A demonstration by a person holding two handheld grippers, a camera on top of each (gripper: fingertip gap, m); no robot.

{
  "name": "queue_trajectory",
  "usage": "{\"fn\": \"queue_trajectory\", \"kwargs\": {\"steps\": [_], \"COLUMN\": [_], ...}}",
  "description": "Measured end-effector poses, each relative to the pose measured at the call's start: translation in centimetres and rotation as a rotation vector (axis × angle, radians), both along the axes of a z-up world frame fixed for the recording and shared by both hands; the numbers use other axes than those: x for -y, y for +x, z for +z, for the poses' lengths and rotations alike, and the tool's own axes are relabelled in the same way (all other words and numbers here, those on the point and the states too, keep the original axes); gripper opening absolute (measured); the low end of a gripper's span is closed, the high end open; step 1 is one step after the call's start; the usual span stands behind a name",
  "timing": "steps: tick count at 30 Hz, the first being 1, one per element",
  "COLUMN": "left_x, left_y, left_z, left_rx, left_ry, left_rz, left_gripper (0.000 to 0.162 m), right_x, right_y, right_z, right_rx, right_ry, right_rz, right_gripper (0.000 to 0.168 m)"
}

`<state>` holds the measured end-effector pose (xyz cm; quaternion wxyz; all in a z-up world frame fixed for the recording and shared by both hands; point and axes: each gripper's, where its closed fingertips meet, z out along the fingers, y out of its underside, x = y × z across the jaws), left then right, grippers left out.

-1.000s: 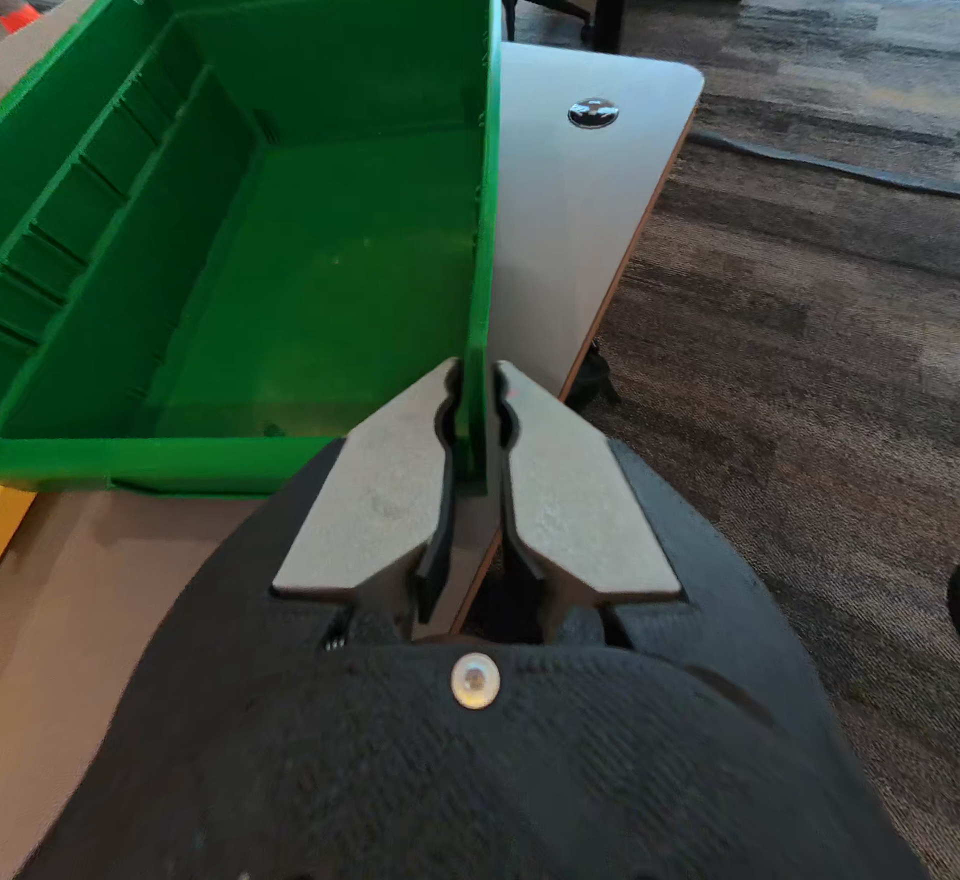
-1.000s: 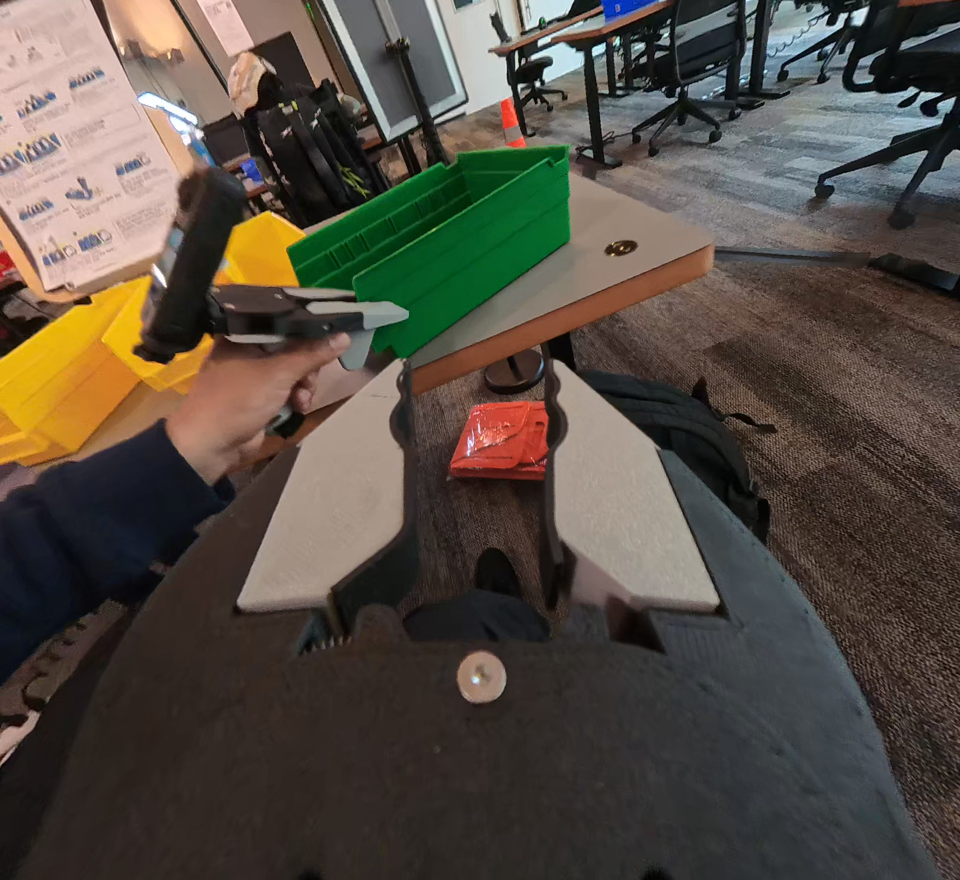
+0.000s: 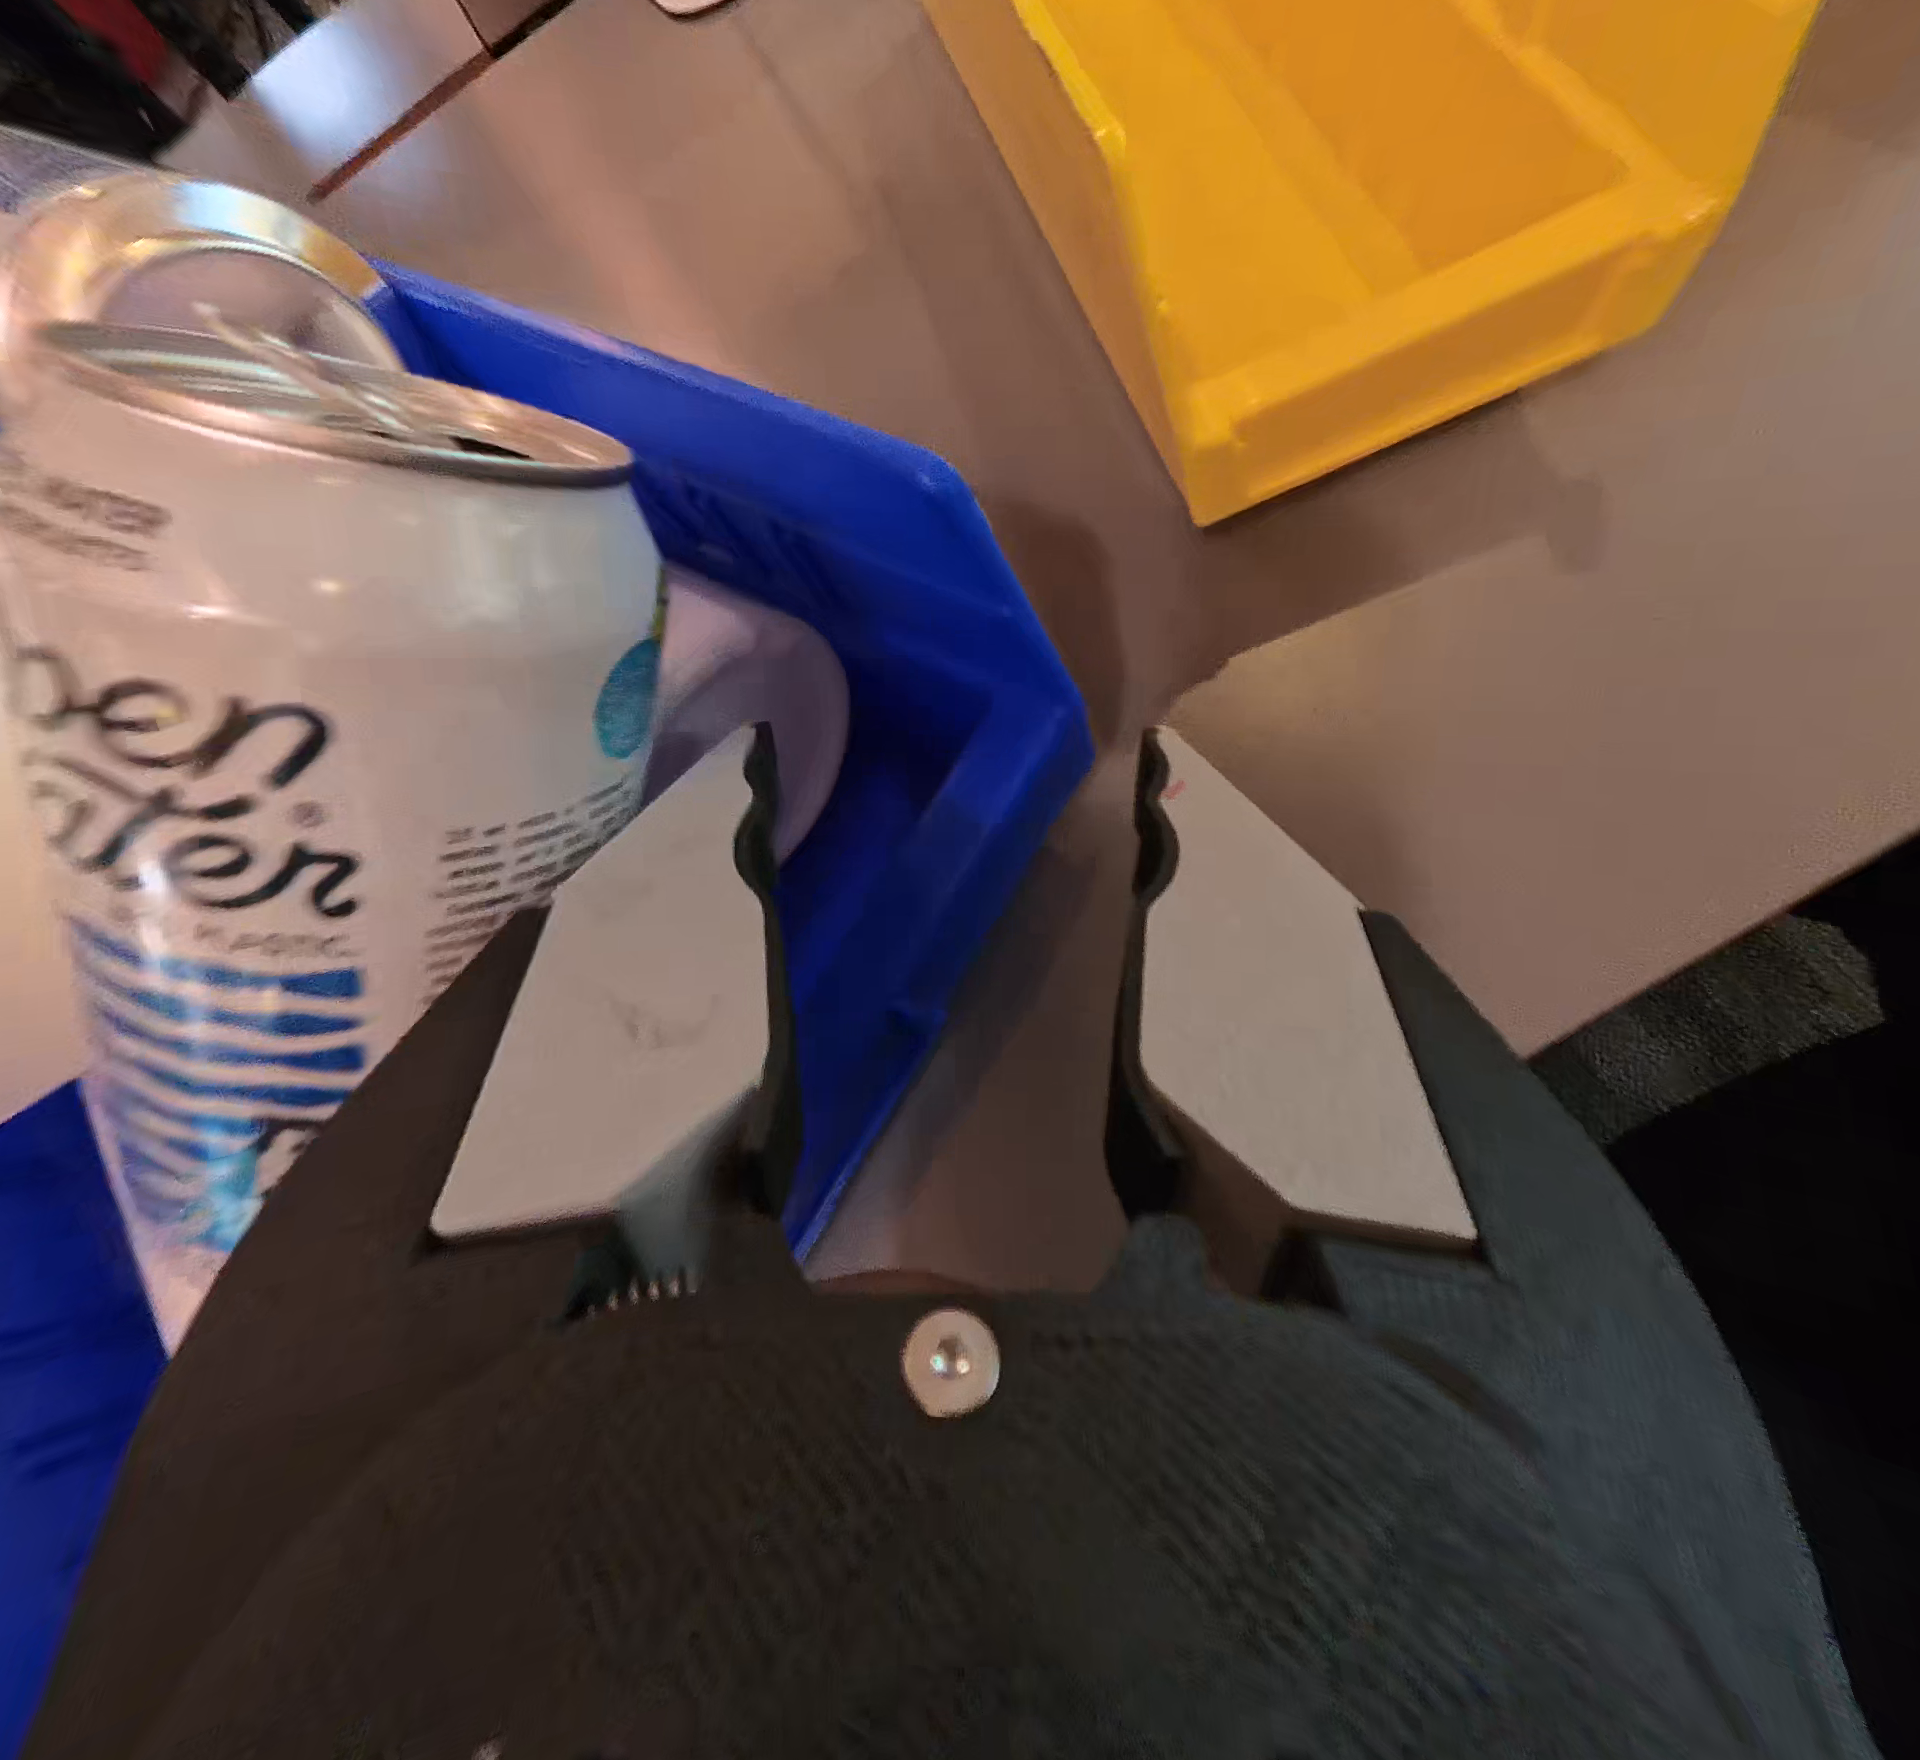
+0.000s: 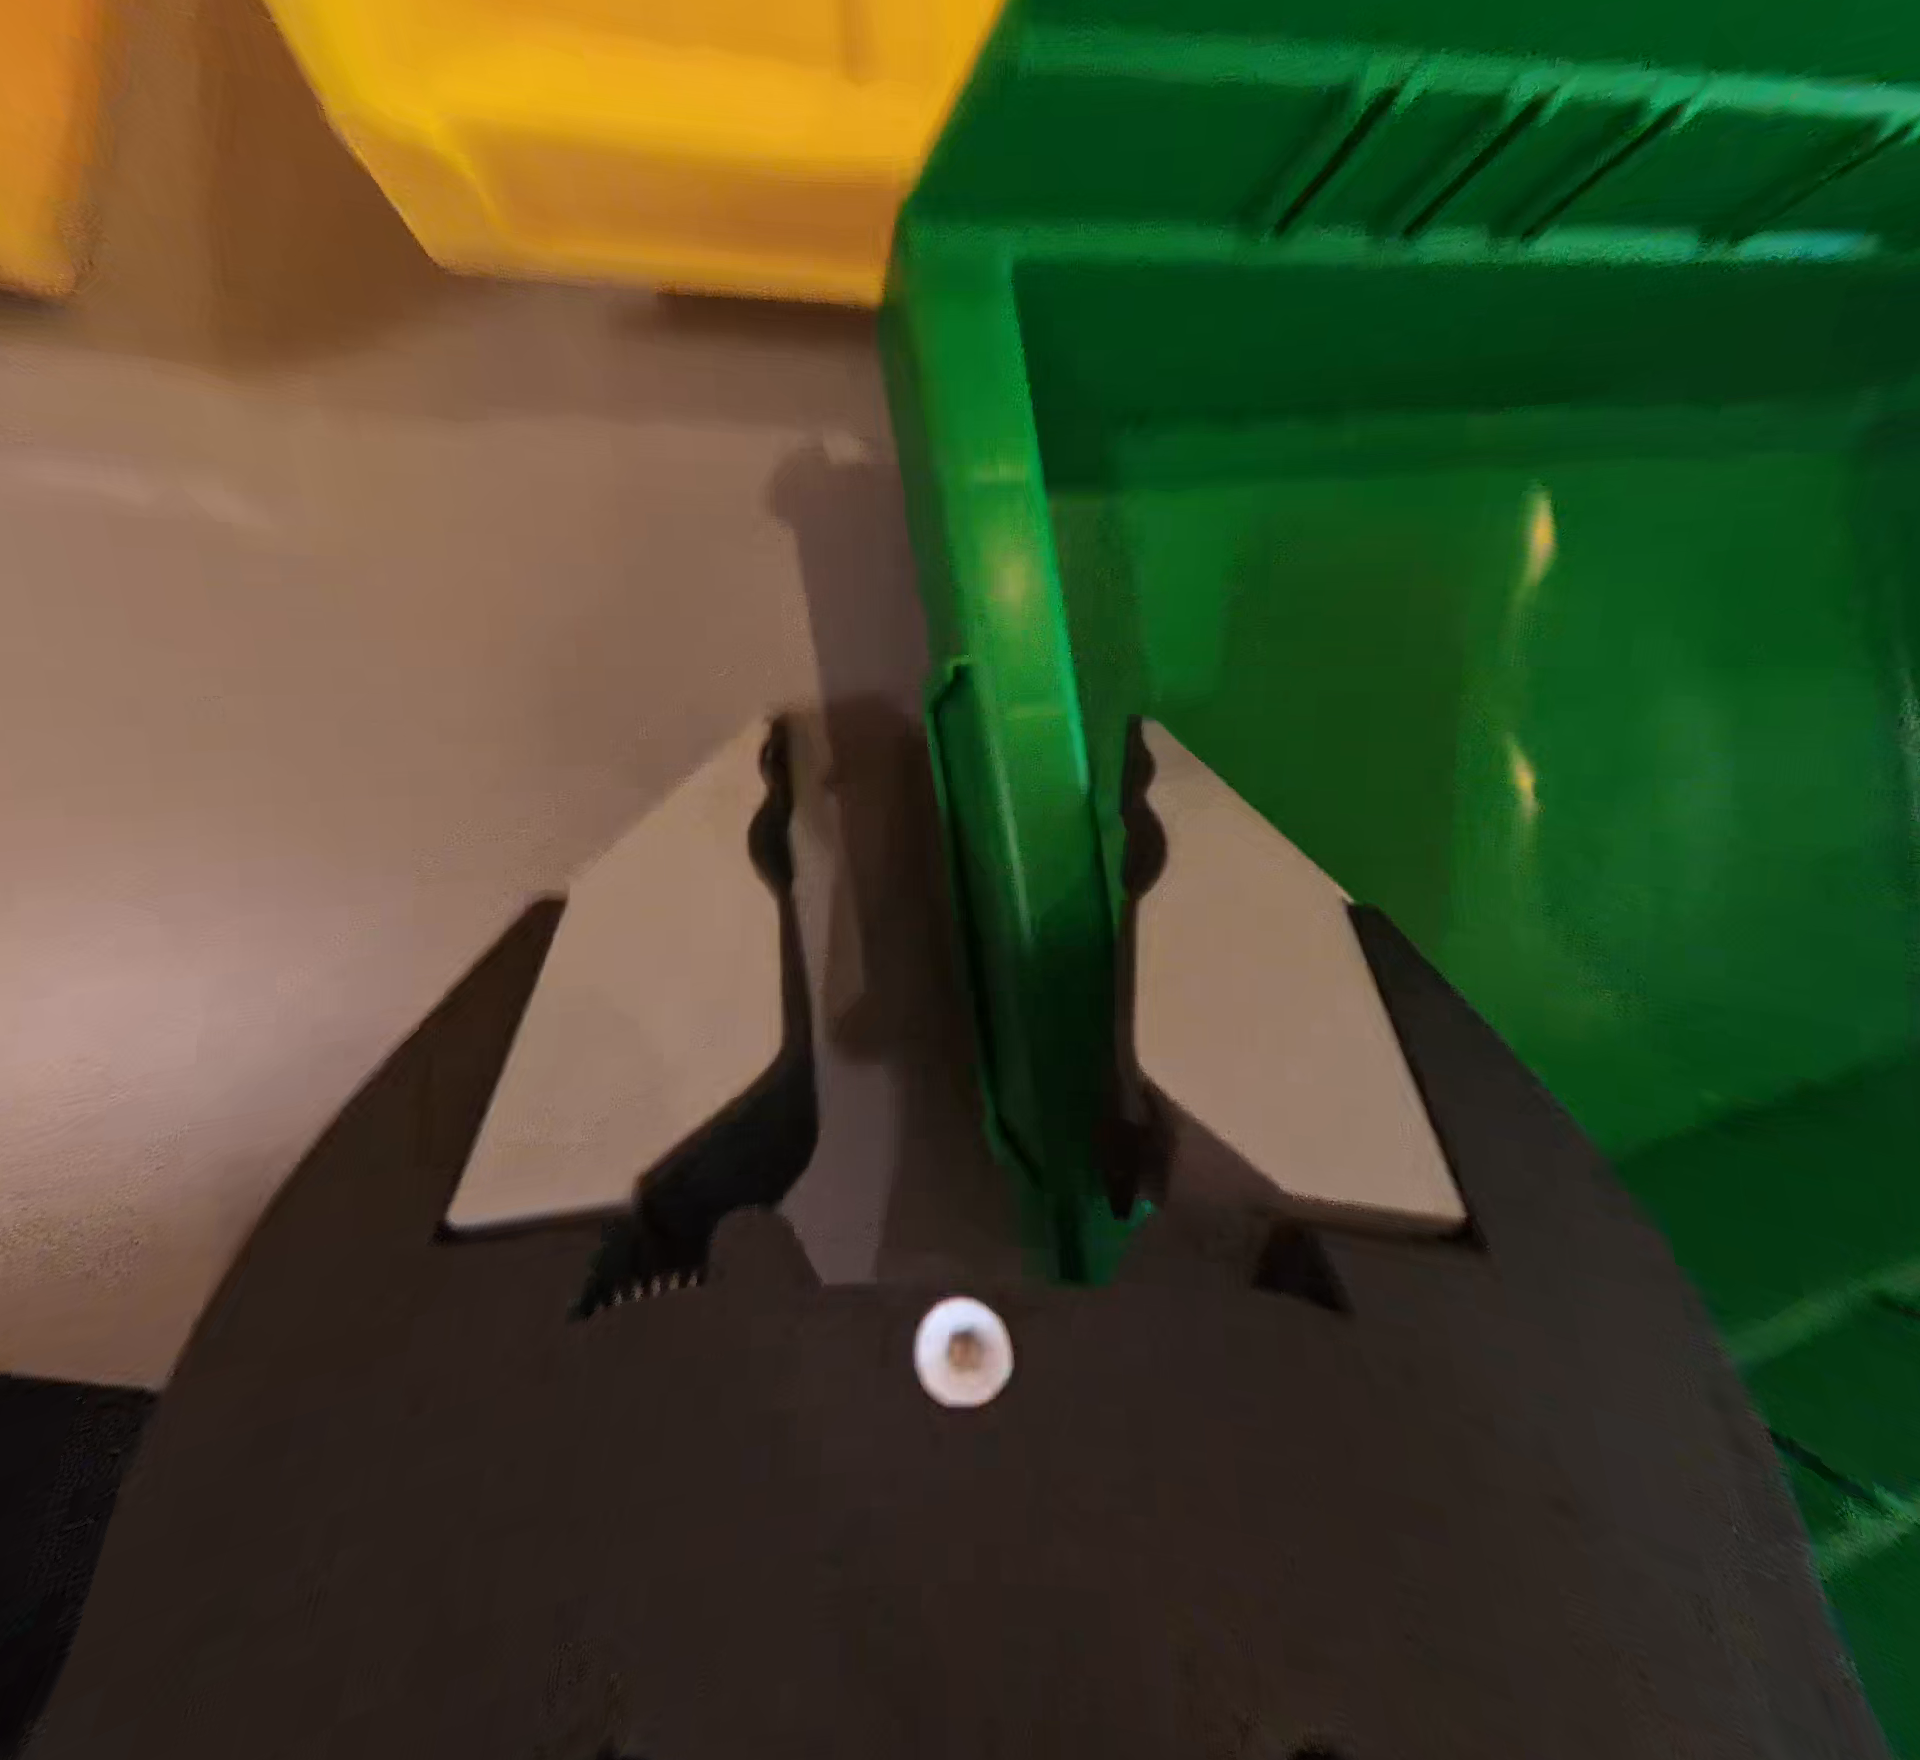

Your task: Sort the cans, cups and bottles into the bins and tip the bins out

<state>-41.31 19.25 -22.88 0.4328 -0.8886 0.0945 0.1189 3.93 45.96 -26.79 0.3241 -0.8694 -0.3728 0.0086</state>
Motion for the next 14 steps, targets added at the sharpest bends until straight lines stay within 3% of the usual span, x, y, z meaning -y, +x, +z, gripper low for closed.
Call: {"fn": "queue_trajectory", "kwargs": {"steps": [1,2,3,5,9,14], "left_x": [-0.4,-0.8,-1.0,-1.4,-1.2,1.7], "left_y": [0.1,-0.1,-0.7,-0.9,0.1,-1.6], "left_z": [-0.6,-1.0,-1.3,-2.2,-3.0,-4.1], "left_rx": [0.004,-0.03,-0.099,-0.178,-0.183,-0.095], "left_ry": [-0.022,-0.029,-0.038,-0.084,-0.15,-0.291], "left_rz": [0.003,0.013,0.027,0.003,-0.176,-0.393], "left_gripper": [0.067,0.07,0.064,0.064,0.045,0.033], "right_x": [-0.5,-0.6,-0.4,0.7,2.5,2.8], "right_y": [0.3,0.7,0.9,1.3,3.9,8.4], "right_z": [-0.2,-0.4,-0.5,-0.7,-0.7,-1.0], "right_rx": [0.053,0.097,0.114,0.083,0.067,0.029], "right_ry": [0.011,0.004,-0.015,-0.087,-0.114,-0.224], "right_rz": [0.014,0.045,0.106,0.264,0.58,0.623], "right_gripper": [0.044,0.032,0.03,0.03,0.038,0.056]}}
